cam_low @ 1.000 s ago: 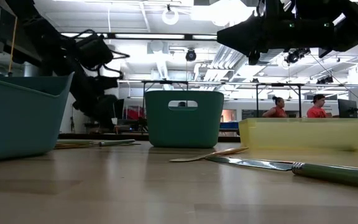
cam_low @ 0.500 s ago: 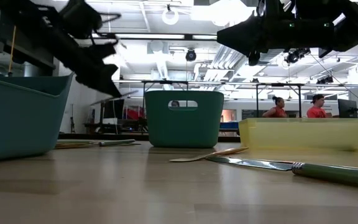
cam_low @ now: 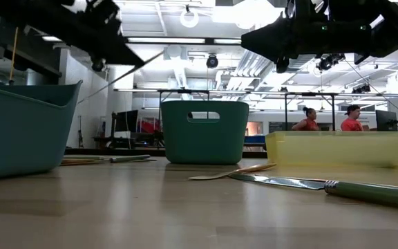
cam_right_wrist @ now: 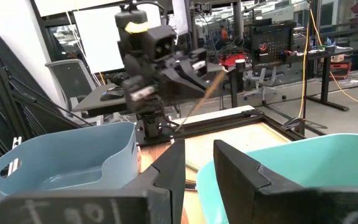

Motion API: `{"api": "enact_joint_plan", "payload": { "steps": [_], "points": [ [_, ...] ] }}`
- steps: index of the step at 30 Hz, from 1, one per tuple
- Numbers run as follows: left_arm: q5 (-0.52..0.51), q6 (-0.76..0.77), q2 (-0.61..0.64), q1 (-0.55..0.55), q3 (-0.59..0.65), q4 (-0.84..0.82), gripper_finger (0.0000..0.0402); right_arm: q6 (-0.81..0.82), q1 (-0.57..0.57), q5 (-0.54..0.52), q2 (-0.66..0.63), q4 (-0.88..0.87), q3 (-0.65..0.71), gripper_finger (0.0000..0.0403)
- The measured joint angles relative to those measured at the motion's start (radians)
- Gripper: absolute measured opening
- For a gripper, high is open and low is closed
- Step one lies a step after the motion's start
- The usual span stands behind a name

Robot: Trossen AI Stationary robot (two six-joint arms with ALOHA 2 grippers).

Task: Sort silverware by color (type)
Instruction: Put the gold knife into the right blue bin

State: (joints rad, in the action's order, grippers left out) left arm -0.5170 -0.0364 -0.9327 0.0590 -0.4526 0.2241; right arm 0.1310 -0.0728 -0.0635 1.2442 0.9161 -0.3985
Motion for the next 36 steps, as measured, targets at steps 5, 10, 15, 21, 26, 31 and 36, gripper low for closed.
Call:
{"api": "enact_joint_plan", "payload": {
  "steps": [5, 10, 15, 21, 26, 31, 36],
  "points": [
    [0.057, -0.029, 0.005, -0.059, 0.000, 0.094, 0.0012, 0.000, 0.000, 0.000, 0.000, 0.000, 0.000, 0.0080],
    [0.134, -0.047, 0.004, -0.091, 0.000, 0.168, 0.0012, 0.000, 0.000, 0.000, 0.000, 0.000, 0.000, 0.0080],
    [0.218, -0.047, 0.004, -0.109, 0.005, 0.255, 0.0012, 0.000, 0.000, 0.000, 0.000, 0.000, 0.000, 0.0080],
    [0.350, -0.047, 0.004, -0.102, 0.126, 0.582, 0.0012, 0.000, 0.000, 0.000, 0.000, 0.000, 0.000, 0.0080],
    [0.347, -0.033, 0.004, -0.082, 0.147, 0.603, 0.0012, -0.012, 0.000, 0.000, 0.000, 0.005, 0.000, 0.0080],
    [0.347, -0.020, 0.004, -0.078, 0.147, 0.583, 0.0012, -0.053, 0.000, 0.000, 0.000, 0.020, 0.000, 0.0080],
    [0.347, -0.017, 0.004, -0.078, 0.147, 0.582, 0.0013, -0.060, 0.000, -0.003, 0.000, 0.024, 0.000, 0.0080]
  ]
}}
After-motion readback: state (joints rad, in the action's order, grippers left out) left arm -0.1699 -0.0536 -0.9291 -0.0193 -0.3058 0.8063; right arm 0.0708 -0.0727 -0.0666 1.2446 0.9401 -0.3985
